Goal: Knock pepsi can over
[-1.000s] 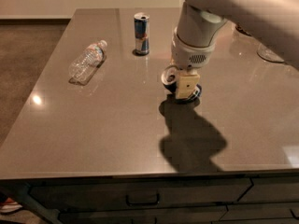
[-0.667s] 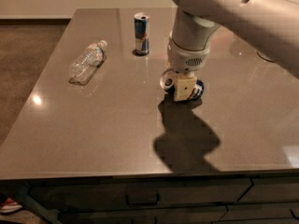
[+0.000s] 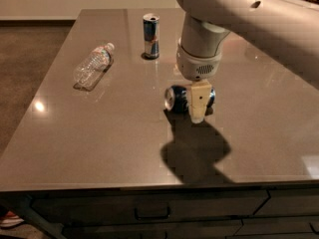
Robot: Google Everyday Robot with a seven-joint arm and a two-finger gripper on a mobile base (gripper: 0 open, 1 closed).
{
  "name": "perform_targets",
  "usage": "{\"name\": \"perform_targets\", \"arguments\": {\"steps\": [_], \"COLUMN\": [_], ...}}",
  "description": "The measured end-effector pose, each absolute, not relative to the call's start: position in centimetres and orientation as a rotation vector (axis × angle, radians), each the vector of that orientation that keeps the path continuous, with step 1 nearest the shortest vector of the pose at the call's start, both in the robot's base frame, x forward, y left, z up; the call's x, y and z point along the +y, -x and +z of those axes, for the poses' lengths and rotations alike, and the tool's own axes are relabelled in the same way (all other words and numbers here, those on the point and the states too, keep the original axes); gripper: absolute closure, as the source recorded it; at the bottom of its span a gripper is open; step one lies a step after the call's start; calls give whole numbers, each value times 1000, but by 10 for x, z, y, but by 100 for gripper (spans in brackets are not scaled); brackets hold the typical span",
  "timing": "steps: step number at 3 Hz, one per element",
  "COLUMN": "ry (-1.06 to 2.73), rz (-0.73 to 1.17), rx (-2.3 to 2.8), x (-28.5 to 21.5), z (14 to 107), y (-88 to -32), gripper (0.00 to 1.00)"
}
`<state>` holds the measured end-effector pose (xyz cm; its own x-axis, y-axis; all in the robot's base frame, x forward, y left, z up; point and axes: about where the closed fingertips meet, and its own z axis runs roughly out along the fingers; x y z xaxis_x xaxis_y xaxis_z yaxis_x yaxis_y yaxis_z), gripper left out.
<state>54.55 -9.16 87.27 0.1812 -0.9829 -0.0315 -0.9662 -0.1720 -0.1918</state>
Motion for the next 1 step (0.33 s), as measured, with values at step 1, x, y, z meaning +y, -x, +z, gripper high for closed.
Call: {"name": "perform_targets", "arguments": {"steps": [1], "ry": [2279], "rz": [-148], "rx": [1903], "x": [-92], "z": [873], "y": [-546], "gripper": [0]}}
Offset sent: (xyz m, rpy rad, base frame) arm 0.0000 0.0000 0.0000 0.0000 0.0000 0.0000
